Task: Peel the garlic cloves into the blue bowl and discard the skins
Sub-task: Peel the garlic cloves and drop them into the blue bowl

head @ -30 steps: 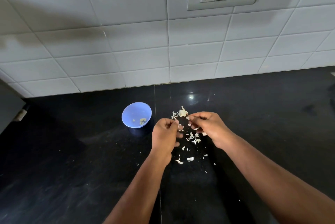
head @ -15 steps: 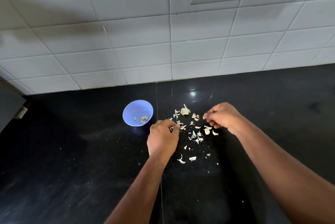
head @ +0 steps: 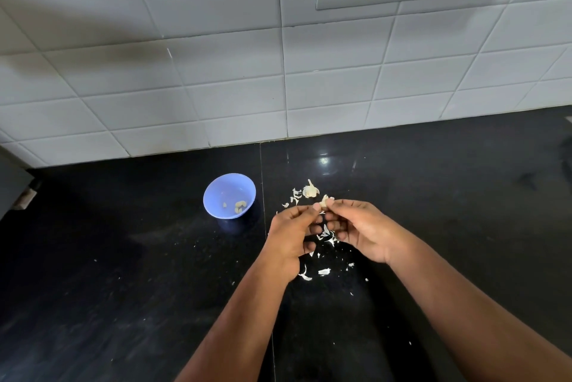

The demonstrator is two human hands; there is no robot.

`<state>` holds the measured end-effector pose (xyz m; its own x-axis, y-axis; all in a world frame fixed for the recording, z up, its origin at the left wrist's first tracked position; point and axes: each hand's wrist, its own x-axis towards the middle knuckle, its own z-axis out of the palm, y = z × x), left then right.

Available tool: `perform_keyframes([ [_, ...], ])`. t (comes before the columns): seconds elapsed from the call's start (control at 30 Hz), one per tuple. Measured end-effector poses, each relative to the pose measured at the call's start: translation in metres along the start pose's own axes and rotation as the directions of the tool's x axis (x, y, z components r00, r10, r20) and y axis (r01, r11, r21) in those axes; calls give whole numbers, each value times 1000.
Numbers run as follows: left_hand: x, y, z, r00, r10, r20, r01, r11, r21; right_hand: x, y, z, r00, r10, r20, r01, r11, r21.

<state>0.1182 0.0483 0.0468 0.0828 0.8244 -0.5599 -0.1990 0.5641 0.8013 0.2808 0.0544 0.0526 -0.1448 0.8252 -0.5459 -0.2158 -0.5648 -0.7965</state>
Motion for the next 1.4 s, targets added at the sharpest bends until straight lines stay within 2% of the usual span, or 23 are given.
perform_keyframes([
  [0.1, -2, 1, 1, 999, -40, 14, 42, 995, -90, -4, 3, 6, 999, 11, 31, -12, 999, 44],
  [0.23, -7, 4, 3, 999, -47, 27, 50, 991, -126, -8, 4, 13, 1000, -15, 14, 15, 999, 46],
  [0.37, -9, 4, 1, 999, 30, -34, -33, 996, -81, -12, 6, 20, 983, -170, -65, 169, 985, -18],
  [0.47, -9, 3, -1, 994, 79, -73, -83, 995, -52, -20, 5, 23, 955, -292, -54, 282, 949, -143],
  [0.53, -10, 4, -1, 994, 83, -76, -88, 994, -63, -23, 4, 25, 931, -359, -72, 333, 912, -238],
  [0.6, -12, 5, -1, 995, 76, -65, -83, 991, -108, -23, 2, 26, 914, -395, -97, 360, 896, -260],
  [0.7, -13, 4, 0, 998, 61, -33, -66, 981, -184, -22, 4, 29, 921, -373, -109, 359, 925, -129],
  [0.83, -15, 6, 1, 997, 75, -21, -77, 980, -184, -18, 13, 28, 948, -304, -95, 312, 946, 85],
  [0.97, -17, 7, 5, 992, 125, -25, -126, 989, -78, -13, 19, 32, 969, -237, -73, 248, 928, 276],
  [1.1, -13, 8, 3, 982, 189, -25, -185, 975, 122, -9, 24, 36, 973, -223, -59, 229, 910, 347],
  [1.23, -11, 6, -3, 962, 269, -41, -240, 910, 337, -9, 29, 40, 978, -202, -60, 210, 901, 379],
  [1.4, -14, 0, -6, 952, 306, -28, -261, 853, 453, -2, 26, 36, 968, -138, -212, 220, 870, 441],
])
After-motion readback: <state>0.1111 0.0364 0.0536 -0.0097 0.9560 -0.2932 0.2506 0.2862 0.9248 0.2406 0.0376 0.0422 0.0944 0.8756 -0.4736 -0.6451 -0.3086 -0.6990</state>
